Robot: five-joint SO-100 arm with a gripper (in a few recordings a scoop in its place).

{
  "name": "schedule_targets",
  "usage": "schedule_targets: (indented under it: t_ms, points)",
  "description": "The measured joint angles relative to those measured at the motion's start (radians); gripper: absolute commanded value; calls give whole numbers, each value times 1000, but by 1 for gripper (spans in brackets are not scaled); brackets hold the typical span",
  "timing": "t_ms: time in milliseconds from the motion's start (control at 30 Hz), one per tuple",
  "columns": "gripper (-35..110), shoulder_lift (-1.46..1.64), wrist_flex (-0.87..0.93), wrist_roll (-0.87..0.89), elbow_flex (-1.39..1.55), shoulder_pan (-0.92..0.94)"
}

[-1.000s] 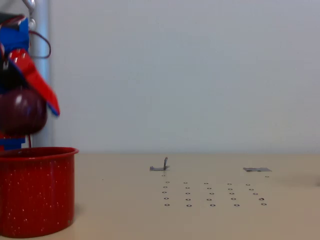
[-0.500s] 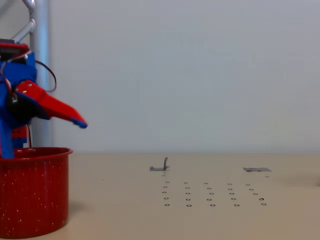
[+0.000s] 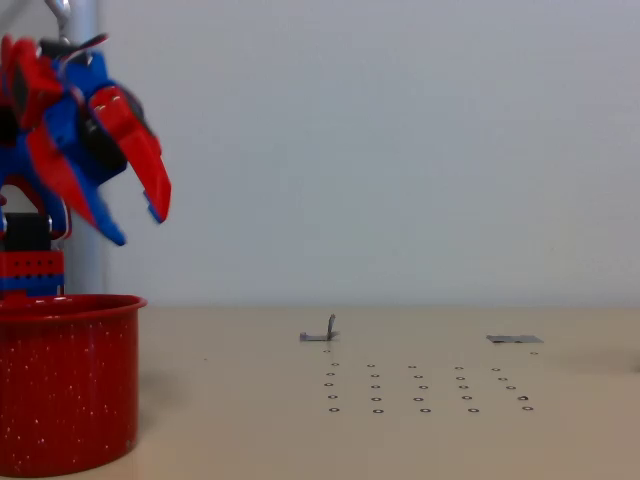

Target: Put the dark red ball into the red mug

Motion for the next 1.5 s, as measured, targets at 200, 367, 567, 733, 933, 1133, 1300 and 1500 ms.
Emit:
schedule_targets:
  t_ms: [200, 367, 567, 733, 933, 1133, 1300, 1500]
  points:
    - [-2, 129, 333, 106, -43, -120]
    - [-2, 249, 341, 314, 17, -291]
    - [-2, 339, 313, 611, 308, -371]
    - [-2, 540, 264, 733, 583, -419]
    - [-2, 850, 218, 735, 887, -428]
    - [-2, 1088, 236, 764, 983, -456]
    - [-2, 1137, 325, 764, 994, -472]
    - [-2, 1137, 327, 790, 994, -472]
